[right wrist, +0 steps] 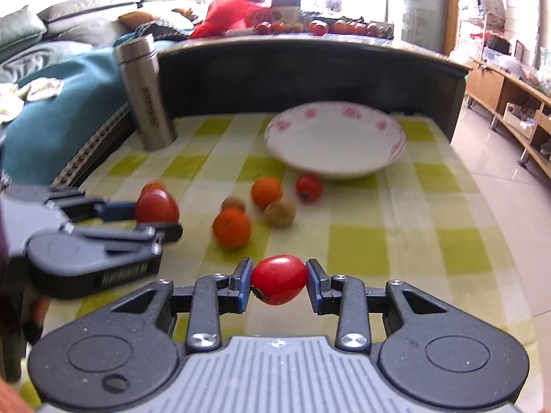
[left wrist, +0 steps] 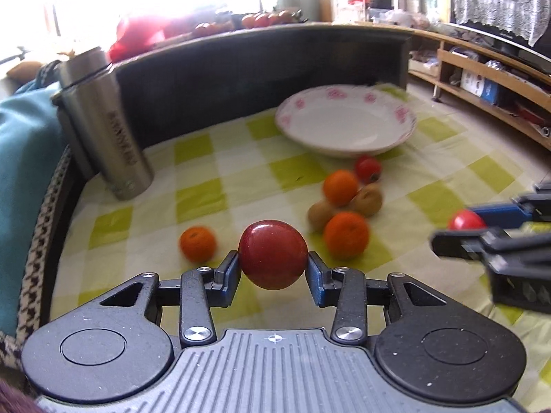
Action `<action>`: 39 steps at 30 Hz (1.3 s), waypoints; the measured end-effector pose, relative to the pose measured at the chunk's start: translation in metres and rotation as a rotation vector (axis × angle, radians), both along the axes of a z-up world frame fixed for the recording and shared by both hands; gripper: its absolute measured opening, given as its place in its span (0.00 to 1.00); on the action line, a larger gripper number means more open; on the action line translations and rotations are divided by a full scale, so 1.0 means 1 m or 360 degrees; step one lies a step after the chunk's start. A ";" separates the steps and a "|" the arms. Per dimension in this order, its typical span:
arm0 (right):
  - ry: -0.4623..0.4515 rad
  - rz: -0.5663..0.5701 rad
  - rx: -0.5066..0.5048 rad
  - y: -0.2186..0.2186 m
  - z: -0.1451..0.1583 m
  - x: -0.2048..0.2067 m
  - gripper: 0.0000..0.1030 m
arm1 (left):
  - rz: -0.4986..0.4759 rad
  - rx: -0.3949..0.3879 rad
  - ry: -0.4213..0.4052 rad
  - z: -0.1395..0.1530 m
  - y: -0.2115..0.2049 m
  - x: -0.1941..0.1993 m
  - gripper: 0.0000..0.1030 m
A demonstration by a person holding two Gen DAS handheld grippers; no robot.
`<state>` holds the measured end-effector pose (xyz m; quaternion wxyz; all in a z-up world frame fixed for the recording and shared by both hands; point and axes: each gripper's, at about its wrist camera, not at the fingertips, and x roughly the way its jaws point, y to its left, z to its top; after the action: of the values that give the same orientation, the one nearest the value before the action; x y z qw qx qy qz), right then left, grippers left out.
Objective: Organize fruits
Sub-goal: 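Carry both tomatoes over the white flowered plate and open both grippers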
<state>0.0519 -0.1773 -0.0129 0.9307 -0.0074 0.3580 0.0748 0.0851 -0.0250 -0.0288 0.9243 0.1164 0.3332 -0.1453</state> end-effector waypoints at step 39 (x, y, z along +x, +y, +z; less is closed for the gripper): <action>-0.0178 -0.0066 0.0001 -0.061 0.003 0.157 0.46 | -0.0151 0.0057 -0.0140 0.016 -0.077 0.117 0.52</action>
<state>0.2084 -0.2382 -0.0098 0.9506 -0.0040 0.3056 0.0550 0.2023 -0.1016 -0.0126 0.9278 0.1549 0.2891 -0.1777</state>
